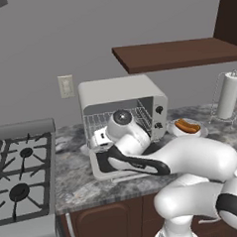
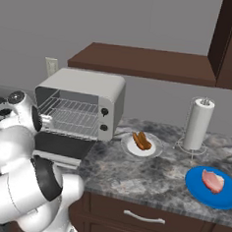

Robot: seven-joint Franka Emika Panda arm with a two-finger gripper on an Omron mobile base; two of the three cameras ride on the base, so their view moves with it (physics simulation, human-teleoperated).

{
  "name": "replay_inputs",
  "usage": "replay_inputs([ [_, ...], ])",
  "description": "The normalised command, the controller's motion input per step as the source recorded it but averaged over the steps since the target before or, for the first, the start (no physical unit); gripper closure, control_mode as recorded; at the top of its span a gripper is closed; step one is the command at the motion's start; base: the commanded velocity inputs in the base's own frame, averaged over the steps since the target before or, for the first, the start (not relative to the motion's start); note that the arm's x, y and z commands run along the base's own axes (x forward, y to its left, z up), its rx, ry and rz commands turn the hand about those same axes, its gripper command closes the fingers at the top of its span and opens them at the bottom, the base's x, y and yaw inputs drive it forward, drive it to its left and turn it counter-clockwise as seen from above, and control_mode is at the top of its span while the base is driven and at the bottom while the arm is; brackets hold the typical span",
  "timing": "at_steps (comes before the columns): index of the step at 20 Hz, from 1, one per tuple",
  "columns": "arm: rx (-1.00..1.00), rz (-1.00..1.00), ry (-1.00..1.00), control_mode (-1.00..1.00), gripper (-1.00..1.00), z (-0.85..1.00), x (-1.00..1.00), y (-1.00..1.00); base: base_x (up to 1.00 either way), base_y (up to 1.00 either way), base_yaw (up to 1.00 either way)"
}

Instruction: Open the toaster oven door. Place the hotdog bun on the top rack in the toaster oven and place the steak on the bottom rack.

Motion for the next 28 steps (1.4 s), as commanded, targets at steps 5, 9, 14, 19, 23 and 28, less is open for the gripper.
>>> replay_inputs([
  [5, -0.01, 0.00, 0.06, -1.00, -1.00, -0.10, 0.28, 0.02, 0.00, 0.00, 0.00],
  [9, 0.00, 0.00, 0.08, -1.00, -1.00, -0.18, 0.18, 0.02, 0.00, 0.00, 0.00],
  [14, 0.00, 0.00, 0.01, -1.00, -1.00, -0.14, 0.14, 0.06, 0.00, 0.00, 0.00],
  [19, 0.00, 0.00, 0.00, -1.00, -1.00, -0.15, 0.17, 0.02, 0.00, 0.00, 0.00],
  [23, 0.00, 0.00, 0.00, -1.00, -1.00, -0.23, 0.15, 0.00, 0.00, 0.00, 0.00],
  [28, 0.00, 0.00, 0.00, -1.00, -1.00, -0.16, 0.16, 0.02, 0.00, 0.00, 0.00],
])
